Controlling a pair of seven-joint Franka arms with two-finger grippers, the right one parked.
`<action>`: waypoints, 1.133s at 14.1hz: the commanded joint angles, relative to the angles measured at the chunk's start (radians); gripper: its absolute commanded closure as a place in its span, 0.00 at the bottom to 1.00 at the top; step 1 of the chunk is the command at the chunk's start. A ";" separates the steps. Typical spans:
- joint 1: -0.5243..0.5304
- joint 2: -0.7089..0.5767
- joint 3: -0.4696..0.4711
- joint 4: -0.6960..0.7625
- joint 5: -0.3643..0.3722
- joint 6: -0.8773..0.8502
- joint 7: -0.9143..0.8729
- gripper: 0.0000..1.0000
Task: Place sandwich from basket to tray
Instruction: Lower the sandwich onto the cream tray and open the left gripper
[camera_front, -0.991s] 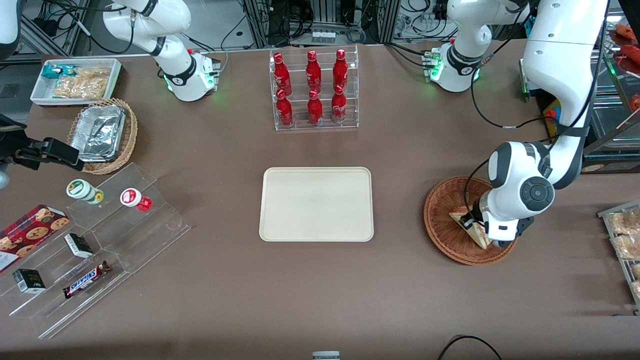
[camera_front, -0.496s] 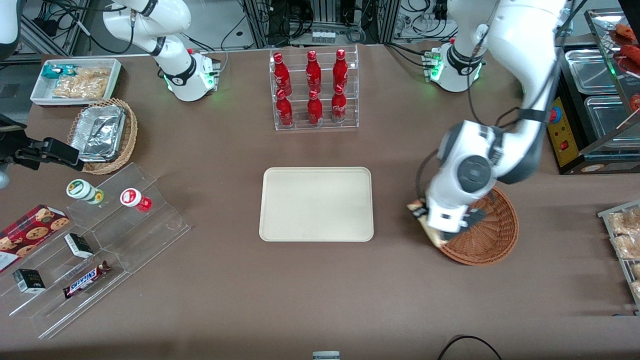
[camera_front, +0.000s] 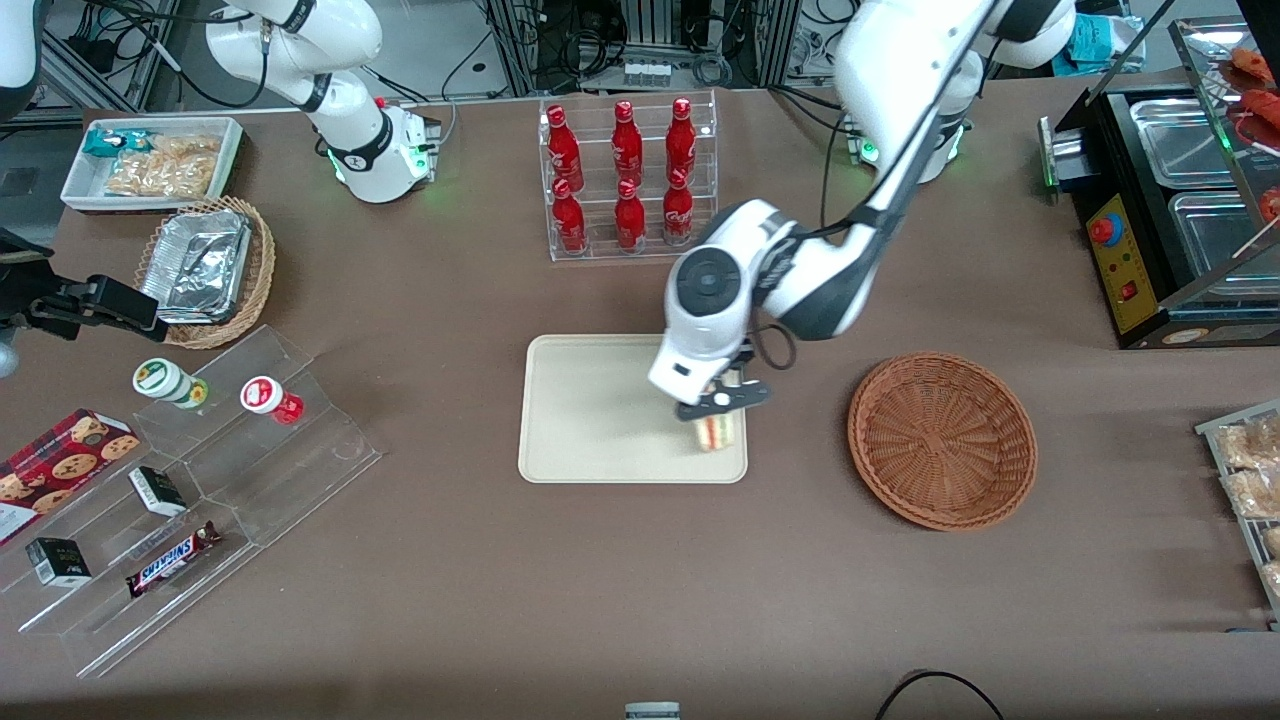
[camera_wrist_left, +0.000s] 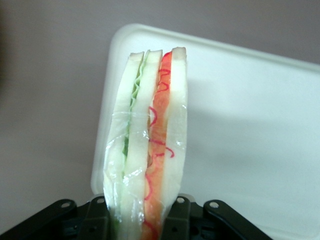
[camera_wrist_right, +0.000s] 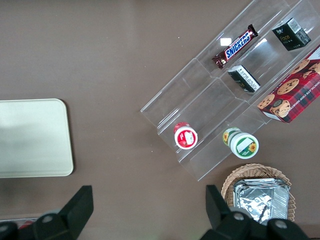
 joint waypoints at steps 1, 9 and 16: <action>-0.053 0.114 0.015 0.140 0.013 -0.019 0.011 0.68; -0.097 0.223 0.012 0.195 0.002 0.058 0.048 0.68; -0.084 0.134 0.032 0.183 0.015 0.042 0.039 0.00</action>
